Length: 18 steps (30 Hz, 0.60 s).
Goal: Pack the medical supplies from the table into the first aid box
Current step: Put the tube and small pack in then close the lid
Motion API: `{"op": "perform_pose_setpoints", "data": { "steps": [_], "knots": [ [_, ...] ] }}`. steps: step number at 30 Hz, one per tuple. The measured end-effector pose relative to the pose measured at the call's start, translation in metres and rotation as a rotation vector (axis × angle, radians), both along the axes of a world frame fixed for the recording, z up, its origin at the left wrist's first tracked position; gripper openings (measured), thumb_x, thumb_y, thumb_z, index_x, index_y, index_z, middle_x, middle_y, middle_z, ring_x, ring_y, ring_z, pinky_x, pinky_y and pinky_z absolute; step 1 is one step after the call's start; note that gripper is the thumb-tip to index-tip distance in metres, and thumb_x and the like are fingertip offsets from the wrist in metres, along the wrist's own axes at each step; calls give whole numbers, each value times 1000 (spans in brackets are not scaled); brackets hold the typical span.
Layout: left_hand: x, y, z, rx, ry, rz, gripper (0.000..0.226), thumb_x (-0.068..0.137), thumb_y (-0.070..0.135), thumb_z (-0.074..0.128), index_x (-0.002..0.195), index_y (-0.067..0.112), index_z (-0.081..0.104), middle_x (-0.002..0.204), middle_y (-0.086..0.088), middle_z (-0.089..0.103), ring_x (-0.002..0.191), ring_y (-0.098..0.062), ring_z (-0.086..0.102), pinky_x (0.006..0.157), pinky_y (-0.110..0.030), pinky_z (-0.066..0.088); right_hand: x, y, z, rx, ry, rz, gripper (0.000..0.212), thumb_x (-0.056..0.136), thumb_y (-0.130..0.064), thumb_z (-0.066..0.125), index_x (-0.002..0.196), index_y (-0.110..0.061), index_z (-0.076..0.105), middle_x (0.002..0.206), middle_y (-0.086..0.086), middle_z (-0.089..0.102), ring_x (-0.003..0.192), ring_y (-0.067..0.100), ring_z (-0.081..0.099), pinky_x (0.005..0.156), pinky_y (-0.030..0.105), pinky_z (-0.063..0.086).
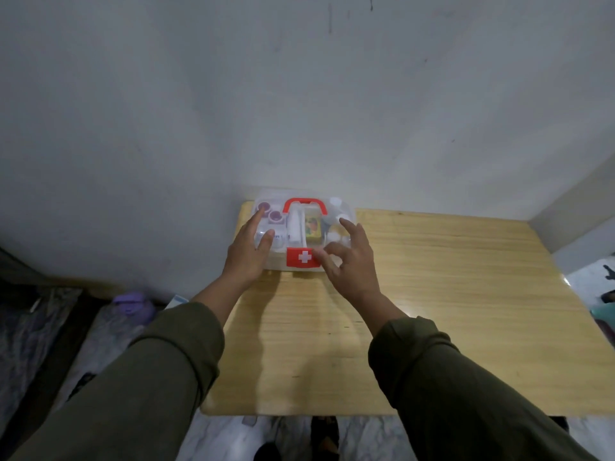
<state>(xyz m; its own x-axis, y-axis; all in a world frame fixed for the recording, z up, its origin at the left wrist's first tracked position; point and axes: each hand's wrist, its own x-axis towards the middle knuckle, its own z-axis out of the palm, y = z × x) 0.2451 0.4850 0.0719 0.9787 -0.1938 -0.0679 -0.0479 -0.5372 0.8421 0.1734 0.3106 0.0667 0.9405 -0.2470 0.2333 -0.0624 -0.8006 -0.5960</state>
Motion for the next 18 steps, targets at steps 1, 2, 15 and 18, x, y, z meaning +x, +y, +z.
{"op": "perform_pose_setpoints", "data": {
  "steps": [1, 2, 15, 18],
  "knots": [
    [0, 0, 1, 4, 1, 4, 47, 99, 35, 38, 144, 38, 24, 154, 0, 30, 135, -28, 39, 102, -37, 40, 2, -2, 0, -34, 11, -6, 30, 81, -47, 65, 90, -19, 67, 145, 10, 40, 139, 33, 29, 108, 56, 34],
    [0, 0, 2, 6, -1, 1, 47, 99, 34, 39, 144, 38, 24, 154, 0, 30, 135, -28, 38, 102, -38, 40, 4, -2, 0, -58, 34, -12, 37, 77, -49, 68, 95, -18, 62, 146, 10, 38, 138, 33, 30, 107, 55, 36],
    [8, 0, 4, -30, 54, 10, 49, 97, 32, 43, 143, 39, 26, 152, -4, 32, 132, -30, 42, 99, -39, 45, 28, 6, 3, -429, 303, -52, 73, 82, -63, 51, 143, -40, 19, 158, 10, 8, 141, 44, 11, 107, 56, 27],
    [14, -4, 5, -7, 53, 24, 49, 97, 33, 43, 143, 38, 26, 152, -5, 33, 132, -32, 42, 101, -41, 43, 37, 1, 3, -432, 303, -40, 74, 81, -65, 50, 144, -40, 18, 158, 10, 8, 141, 44, 11, 106, 54, 30]
  ]
}}
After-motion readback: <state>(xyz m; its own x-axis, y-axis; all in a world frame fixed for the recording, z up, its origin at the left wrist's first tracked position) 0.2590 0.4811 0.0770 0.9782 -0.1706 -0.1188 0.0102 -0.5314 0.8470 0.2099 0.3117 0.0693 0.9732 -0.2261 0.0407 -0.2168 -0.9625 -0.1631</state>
